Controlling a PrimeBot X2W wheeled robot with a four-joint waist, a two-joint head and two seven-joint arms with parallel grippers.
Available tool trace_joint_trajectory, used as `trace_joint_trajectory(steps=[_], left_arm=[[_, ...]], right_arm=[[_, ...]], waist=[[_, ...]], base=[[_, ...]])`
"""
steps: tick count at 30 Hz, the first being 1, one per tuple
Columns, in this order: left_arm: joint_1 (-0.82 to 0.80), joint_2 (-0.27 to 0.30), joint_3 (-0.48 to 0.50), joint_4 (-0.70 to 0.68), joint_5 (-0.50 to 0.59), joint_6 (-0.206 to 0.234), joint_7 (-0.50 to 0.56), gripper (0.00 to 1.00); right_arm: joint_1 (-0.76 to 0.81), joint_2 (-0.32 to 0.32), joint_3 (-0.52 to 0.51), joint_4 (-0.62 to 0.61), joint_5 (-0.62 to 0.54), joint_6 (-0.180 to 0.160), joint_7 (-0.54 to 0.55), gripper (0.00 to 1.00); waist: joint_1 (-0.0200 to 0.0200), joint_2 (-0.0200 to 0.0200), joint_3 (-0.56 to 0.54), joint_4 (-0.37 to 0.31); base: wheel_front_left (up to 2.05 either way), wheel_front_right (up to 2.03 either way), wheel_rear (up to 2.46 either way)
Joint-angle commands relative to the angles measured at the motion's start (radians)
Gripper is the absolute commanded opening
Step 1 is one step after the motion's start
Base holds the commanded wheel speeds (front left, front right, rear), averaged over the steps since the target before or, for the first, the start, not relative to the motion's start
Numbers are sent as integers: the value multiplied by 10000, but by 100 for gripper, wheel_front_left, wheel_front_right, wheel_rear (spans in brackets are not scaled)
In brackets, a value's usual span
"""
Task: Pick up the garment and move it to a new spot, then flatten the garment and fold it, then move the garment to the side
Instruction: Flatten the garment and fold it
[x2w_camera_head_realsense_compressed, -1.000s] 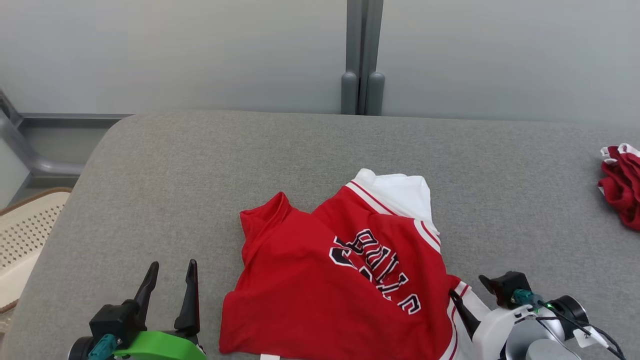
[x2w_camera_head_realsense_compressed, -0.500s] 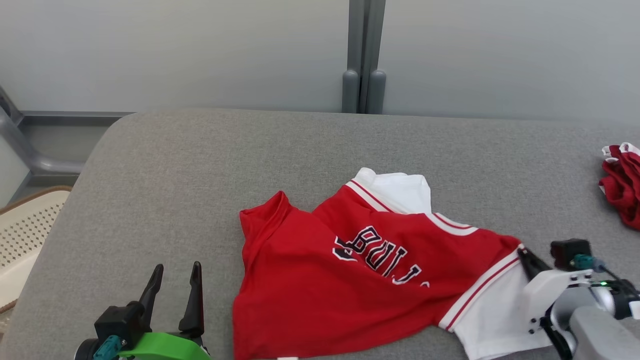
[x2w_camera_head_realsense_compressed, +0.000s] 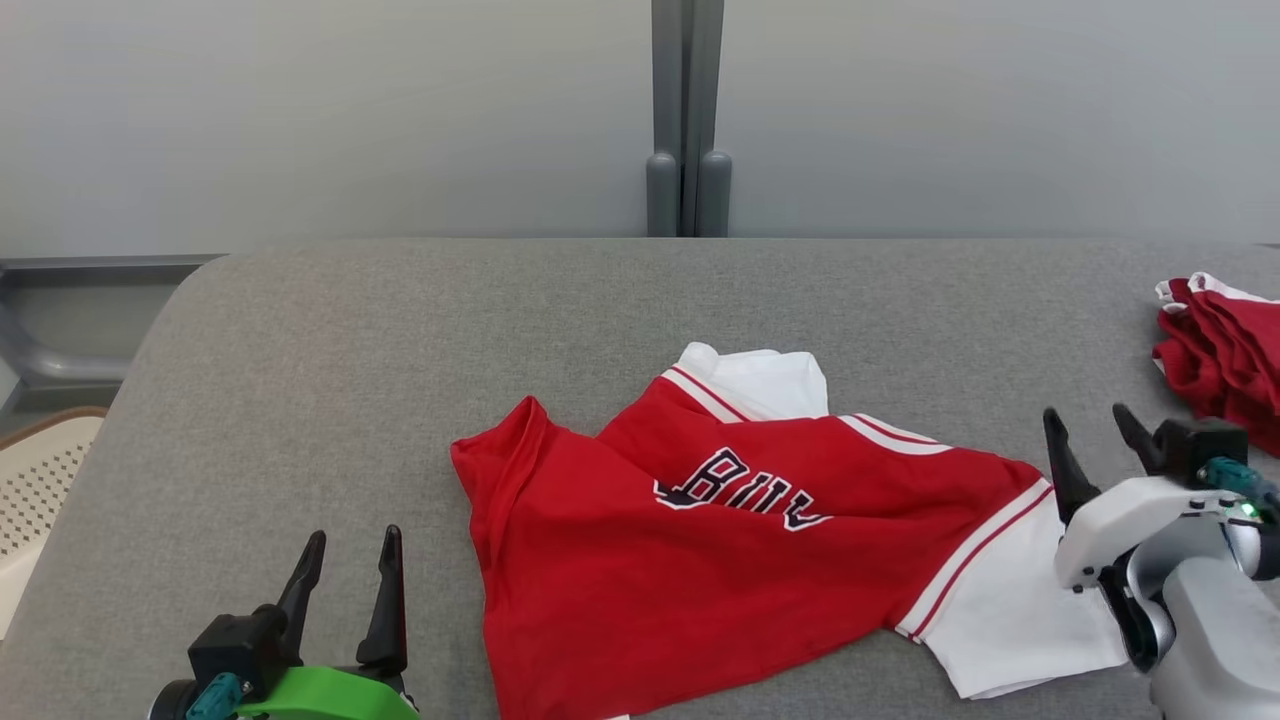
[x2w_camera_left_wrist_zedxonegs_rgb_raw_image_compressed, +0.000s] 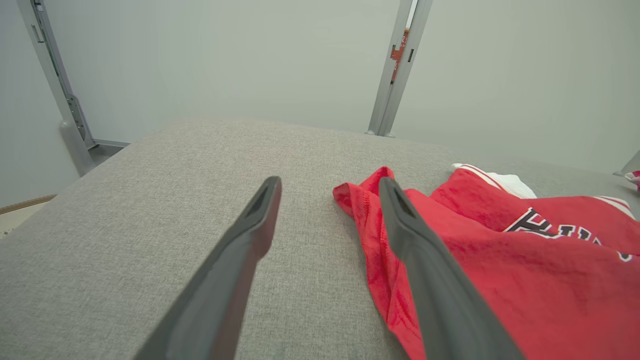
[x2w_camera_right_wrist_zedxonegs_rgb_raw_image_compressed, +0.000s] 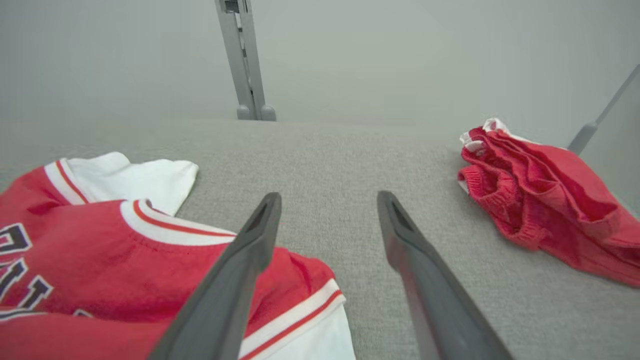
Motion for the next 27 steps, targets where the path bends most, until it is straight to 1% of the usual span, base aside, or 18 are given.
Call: trace_joint_trajectory(steps=[1,6,12,20,27], left_arm=[[161,4,87,-50,52,-56,-30,100],[221,38,293,-192,174,-72,-30,100],[363,42,552,-310,265,-75,-30,100],[607,93,884,-406,382,-71,-30,100],[692,133,943,-434,486,-31,-30,100]], right_arm=[[436,121,-206,-565,-161,-2,-30,100],[1563,459,-881,-3171,-604,-2,-30,100],[2928,797,-1205,-5273,-871,-2,-32,100],[4301,1269,-1479,-6912,-1097,-2,-33,100],[4972,1583,-1506,-7556,-1279,0,-33,100]], waist=[[0,0,-115,-153],[0,0,-259,-444],[0,0,-367,-753],[0,0,-531,-958],[0,0,-581,-952]], base=[[0,0,0],[0,0,0],[0,0,0],[0,0,0],[0,0,0]])
